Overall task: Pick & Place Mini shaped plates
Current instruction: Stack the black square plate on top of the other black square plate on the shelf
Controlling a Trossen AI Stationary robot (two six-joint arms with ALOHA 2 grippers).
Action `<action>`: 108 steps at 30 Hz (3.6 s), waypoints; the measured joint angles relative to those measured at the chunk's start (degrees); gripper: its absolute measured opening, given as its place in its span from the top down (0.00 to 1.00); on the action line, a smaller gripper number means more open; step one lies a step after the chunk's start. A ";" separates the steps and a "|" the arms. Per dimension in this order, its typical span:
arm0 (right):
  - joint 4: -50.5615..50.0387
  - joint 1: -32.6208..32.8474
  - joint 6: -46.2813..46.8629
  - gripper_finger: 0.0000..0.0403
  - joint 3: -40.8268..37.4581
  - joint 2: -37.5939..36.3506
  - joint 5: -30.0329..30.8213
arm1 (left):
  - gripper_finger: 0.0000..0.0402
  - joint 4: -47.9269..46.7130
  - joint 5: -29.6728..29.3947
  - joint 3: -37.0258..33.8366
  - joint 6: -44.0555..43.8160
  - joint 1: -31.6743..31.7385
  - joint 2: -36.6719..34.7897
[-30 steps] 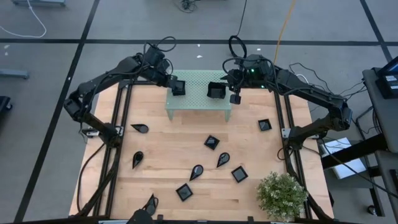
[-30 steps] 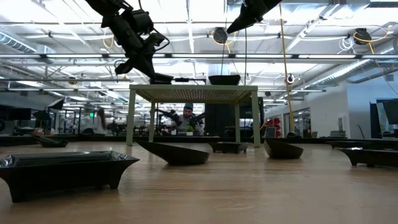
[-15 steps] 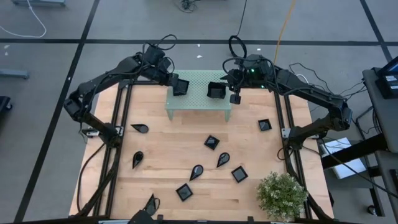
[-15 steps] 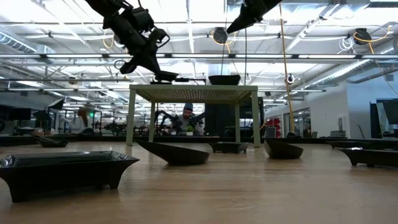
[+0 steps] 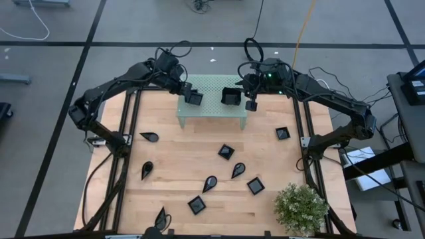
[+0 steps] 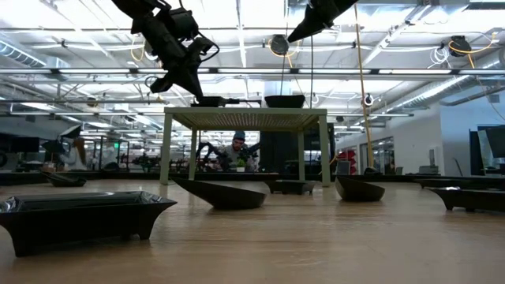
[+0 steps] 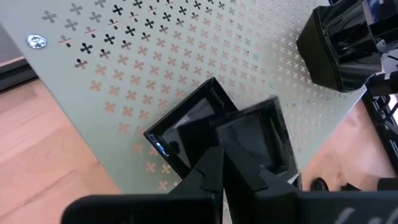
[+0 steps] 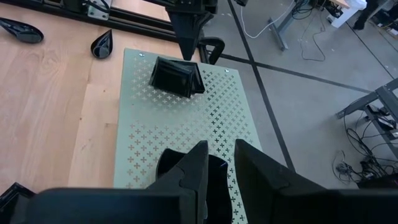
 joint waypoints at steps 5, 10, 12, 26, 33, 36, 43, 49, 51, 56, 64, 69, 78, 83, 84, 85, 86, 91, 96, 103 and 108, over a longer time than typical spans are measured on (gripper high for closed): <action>-0.27 -0.01 -0.13 0.84 0.00 0.00 -0.01 | 0.95 0.00 0.00 -0.01 0.01 0.04 0.00; -0.45 0.00 -0.15 0.84 0.00 0.00 0.00 | 0.91 0.00 2.74 0.00 0.71 0.04 -0.02; -0.45 -0.02 -0.15 0.84 0.00 0.00 -0.01 | 0.89 -0.06 6.45 0.00 2.76 -0.15 -0.23; -0.39 -0.01 -0.15 0.84 0.00 0.00 -0.02 | 0.63 -0.06 -2.34 0.04 38.78 -13.10 -0.81; -0.37 0.00 0.09 0.84 0.00 0.00 -0.02 | 0.63 -0.07 -13.91 0.04 52.65 -16.86 -1.26; -0.37 0.00 0.19 0.84 0.00 0.00 -0.02 | 0.64 -0.03 -19.04 0.04 55.12 -17.47 -0.91; -0.34 0.00 0.24 0.84 0.00 0.00 -0.02 | 0.68 -0.42 -20.10 0.00 56.34 -17.42 -0.81; -0.34 0.00 0.26 0.84 0.00 0.00 -0.02 | 0.68 -0.39 -20.04 -0.02 56.82 -17.40 -0.81; -0.34 0.00 0.26 0.84 0.00 0.00 -0.02 | 0.68 -0.38 -20.04 0.00 57.01 -17.40 -0.81; -0.32 0.00 0.26 0.84 0.00 0.00 -0.02 | 0.68 -0.27 -20.04 -0.05 57.06 -17.40 -0.81; -0.32 0.00 0.26 0.84 0.00 0.00 -0.02 | 0.68 1.92 -20.45 -2.24 59.43 -18.19 -0.81; 0.10 0.00 0.27 0.84 0.00 0.00 -0.02 | 0.68 2.83 -23.65 -2.40 60.86 -18.28 -0.79; 0.18 0.00 0.28 0.84 0.00 0.02 -0.02 | 0.68 2.86 -23.54 -2.44 61.57 -18.08 0.16; 0.12 0.00 0.28 0.84 0.00 0.02 -0.02 | 0.68 3.55 -23.75 -2.47 62.26 -18.19 1.64; 0.12 0.00 0.28 0.84 0.00 0.02 -0.02 | 0.69 3.39 -24.21 -2.54 62.45 -18.22 2.01; 0.12 0.00 0.33 0.84 0.00 0.02 -0.02 | 0.69 4.10 -24.61 -2.52 62.77 -18.28 2.34; 0.12 0.00 0.62 0.84 0.00 0.02 -0.03 | 0.69 4.78 -25.02 -2.40 63.09 -18.47 2.57; 0.09 0.00 2.47 0.84 0.00 0.02 -0.04 | 0.81 4.60 -25.77 -2.45 63.96 -18.56 2.75; 0.09 0.00 2.82 0.84 0.00 0.02 -0.05 | 0.97 4.78 -26.21 -2.39 63.41 -18.54 2.61; 0.09 0.00 2.82 0.84 0.00 0.02 -0.05 | 0.99 4.52 -26.18 -1.38 64.75 -19.33 2.60; 0.09 0.01 2.82 0.84 0.00 0.02 -0.05 | 0.99 4.27 -25.98 1.11 64.52 -19.30 2.35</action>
